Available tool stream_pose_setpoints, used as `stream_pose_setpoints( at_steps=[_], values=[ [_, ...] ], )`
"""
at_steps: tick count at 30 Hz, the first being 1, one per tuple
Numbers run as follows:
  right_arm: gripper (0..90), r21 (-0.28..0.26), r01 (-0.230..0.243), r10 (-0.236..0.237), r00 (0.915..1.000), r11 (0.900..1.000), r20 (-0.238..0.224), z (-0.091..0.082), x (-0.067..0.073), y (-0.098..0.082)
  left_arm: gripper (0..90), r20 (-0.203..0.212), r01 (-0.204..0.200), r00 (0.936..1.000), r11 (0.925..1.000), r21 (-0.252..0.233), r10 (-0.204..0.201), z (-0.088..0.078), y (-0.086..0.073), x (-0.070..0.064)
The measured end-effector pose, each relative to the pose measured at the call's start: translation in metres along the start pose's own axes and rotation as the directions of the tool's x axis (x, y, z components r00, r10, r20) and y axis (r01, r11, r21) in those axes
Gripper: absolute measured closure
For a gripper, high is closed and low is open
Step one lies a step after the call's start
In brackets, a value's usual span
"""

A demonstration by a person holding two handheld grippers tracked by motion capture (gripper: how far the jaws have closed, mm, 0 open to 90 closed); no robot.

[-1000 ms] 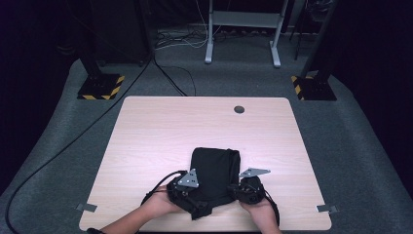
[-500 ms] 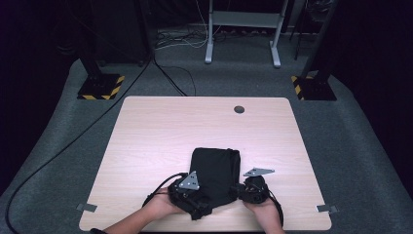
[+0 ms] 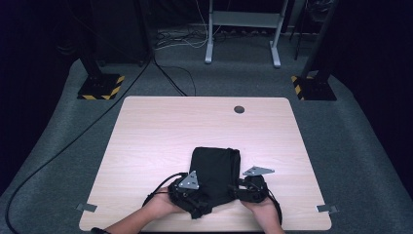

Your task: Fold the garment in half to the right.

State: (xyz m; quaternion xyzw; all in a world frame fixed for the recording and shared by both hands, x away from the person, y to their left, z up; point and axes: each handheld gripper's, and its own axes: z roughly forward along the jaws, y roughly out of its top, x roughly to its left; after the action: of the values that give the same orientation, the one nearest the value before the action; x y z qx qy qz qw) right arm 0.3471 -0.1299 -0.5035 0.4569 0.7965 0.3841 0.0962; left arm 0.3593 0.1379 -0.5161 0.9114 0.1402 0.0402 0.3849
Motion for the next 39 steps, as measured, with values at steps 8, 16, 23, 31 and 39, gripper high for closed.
stream_pose_setpoints(
  at_steps=[8,16,23,31,39],
  values=[
    [45.5,0.058,0.076,-0.078,0.9962,0.995,0.039,0.018,0.005,0.005,23.1,-0.011,0.005,0.9999,1.0000,-0.002,-0.005,-0.001,-0.001,0.008],
    [43.3,0.079,0.122,-0.127,0.9903,0.989,0.057,0.030,0.003,0.012,23.1,-0.015,0.015,0.9998,0.9998,-0.012,-0.015,-0.002,-0.003,0.019],
    [41.7,0.071,0.125,-0.130,0.9892,0.990,0.067,0.038,-0.001,0.019,23.2,-0.020,0.024,0.9995,0.9996,-0.017,-0.024,-0.002,-0.002,0.032],
    [39.6,0.066,0.107,-0.113,0.9897,0.992,0.088,0.047,-0.008,0.029,23.1,-0.020,0.025,0.9995,0.9995,-0.021,-0.026,-0.001,0.001,0.047],
    [38.0,0.057,0.110,-0.115,0.9887,0.992,0.096,0.052,-0.013,0.035,23.1,-0.019,0.030,0.9994,0.9992,-0.027,-0.030,0.000,0.002,0.056]
  ],
)
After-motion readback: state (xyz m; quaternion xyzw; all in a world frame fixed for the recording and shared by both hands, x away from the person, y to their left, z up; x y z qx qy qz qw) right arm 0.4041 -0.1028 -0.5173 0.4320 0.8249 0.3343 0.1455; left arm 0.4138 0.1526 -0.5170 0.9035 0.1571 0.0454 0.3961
